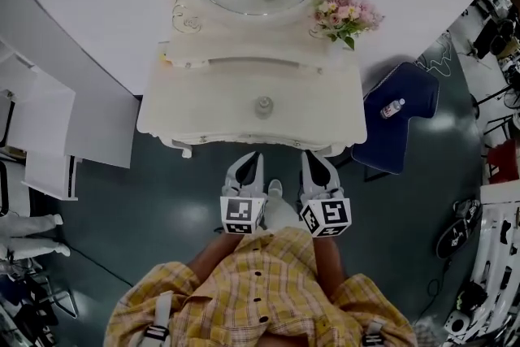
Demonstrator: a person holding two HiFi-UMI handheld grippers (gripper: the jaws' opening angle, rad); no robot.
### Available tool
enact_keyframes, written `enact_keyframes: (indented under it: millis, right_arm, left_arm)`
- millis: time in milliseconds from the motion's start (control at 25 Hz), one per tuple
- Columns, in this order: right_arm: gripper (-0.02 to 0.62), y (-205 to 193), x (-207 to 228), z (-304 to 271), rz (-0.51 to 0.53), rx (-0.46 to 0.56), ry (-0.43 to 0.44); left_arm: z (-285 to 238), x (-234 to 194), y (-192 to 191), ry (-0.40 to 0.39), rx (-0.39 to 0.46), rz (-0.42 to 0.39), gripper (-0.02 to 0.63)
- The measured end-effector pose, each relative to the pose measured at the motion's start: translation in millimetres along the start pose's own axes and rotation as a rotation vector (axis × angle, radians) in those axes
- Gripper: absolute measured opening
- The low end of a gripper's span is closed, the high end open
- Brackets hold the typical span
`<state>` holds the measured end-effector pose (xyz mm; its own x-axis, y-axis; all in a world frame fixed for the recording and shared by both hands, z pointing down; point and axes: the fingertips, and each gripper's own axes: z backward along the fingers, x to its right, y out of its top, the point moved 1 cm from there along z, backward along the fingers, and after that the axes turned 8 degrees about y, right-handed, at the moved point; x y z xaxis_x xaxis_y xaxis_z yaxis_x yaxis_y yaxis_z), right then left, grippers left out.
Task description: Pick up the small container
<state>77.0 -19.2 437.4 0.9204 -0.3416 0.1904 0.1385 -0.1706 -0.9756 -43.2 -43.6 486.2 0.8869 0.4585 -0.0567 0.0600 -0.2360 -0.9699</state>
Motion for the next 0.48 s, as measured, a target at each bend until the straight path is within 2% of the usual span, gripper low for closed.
enact_keyframes:
  millis: [240,480]
  right_arm:
    - [0.002,-2,30,-33,-0.019,-0.042,0.027]
    - [0.002,-21,49,-63,-0.054,-0.091,0.052]
  left_arm:
    - [-39,-4,6,0.024,-0.032,-0.003,0.000]
    - [-74,-8,-4,0.049,-0.079,0.004,0.000]
